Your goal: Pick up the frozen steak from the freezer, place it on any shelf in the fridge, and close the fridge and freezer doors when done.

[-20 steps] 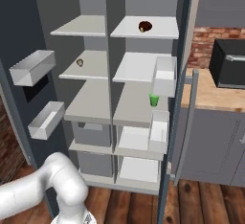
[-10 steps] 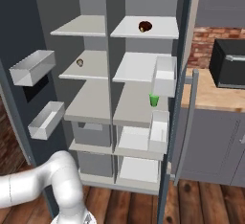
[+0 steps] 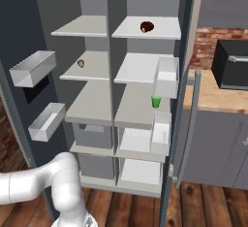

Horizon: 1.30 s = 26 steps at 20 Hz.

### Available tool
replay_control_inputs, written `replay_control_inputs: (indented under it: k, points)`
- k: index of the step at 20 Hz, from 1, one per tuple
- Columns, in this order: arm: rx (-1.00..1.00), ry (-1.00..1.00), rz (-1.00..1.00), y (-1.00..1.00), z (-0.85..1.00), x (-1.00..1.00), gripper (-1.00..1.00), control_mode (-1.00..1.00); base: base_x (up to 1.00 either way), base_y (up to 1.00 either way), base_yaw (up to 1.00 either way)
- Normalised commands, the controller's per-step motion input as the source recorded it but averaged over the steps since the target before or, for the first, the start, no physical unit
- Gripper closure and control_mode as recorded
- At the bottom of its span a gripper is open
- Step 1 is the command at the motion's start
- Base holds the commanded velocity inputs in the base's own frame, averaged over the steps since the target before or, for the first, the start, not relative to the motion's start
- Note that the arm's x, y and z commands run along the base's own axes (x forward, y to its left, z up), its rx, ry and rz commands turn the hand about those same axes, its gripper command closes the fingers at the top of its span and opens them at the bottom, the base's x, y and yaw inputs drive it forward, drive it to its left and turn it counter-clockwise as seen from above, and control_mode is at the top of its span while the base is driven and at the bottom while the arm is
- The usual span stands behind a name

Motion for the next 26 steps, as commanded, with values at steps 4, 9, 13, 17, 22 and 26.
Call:
replay_control_inputs:
  k: [4,9,13,17,22,26]
  points:
    - [0.00,0.05,0.00,0.00,-0.12,0.60,-1.00,-1.00,0.00,0.00,0.00]
    - [0.00,0.08,0.04,-0.23,-0.01,0.33,-1.00,-1.00,0.00,0.00,0.00]
    - [0.00,0.07,0.09,-0.52,0.00,0.03,-1.00,-1.00,0.00,0.00,0.00]
    - [0.02,0.02,0.10,-0.67,0.00,0.00,-1.00,-1.00,0.00,0.00,0.00]
    - [0.07,0.00,0.13,-0.94,0.00,0.04,-1.00,-1.00,0.00,0.00,0.00]
    - [0.09,0.00,0.15,-0.99,0.00,0.21,-1.00,-1.00,0.00,0.00,0.00]
